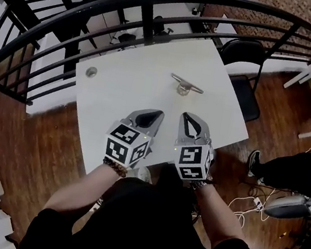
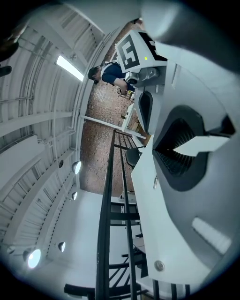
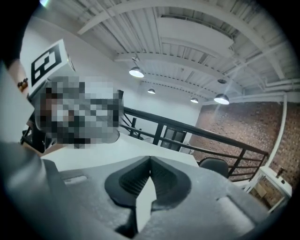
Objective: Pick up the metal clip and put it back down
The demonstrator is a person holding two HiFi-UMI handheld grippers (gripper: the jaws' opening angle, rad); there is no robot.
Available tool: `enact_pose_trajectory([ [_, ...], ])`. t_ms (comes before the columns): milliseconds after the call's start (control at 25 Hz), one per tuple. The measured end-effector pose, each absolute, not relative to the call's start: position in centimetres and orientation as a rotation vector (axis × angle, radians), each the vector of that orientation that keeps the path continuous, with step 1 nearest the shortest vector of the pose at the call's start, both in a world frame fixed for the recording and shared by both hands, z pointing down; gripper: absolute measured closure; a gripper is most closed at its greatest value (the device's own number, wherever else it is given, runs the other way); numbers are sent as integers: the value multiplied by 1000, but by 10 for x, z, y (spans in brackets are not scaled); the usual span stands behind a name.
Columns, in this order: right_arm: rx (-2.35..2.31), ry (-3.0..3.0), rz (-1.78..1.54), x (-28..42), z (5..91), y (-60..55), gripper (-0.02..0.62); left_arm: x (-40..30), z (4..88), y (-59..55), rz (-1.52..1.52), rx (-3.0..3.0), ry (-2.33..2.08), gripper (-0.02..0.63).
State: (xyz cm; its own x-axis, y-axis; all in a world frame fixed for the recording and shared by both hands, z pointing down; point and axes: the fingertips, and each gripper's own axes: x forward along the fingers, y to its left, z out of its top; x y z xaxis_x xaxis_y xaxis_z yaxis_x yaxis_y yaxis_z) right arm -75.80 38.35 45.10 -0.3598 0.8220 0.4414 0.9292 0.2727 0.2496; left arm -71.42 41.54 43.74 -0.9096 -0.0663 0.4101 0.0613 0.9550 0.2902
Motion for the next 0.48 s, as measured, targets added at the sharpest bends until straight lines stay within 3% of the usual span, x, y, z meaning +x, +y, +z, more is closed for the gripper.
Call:
enact_pose_trajectory([
  [480, -1712, -2267, -448, -744, 408, 349, 603, -712, 409, 378, -398, -35, -2724, 591],
])
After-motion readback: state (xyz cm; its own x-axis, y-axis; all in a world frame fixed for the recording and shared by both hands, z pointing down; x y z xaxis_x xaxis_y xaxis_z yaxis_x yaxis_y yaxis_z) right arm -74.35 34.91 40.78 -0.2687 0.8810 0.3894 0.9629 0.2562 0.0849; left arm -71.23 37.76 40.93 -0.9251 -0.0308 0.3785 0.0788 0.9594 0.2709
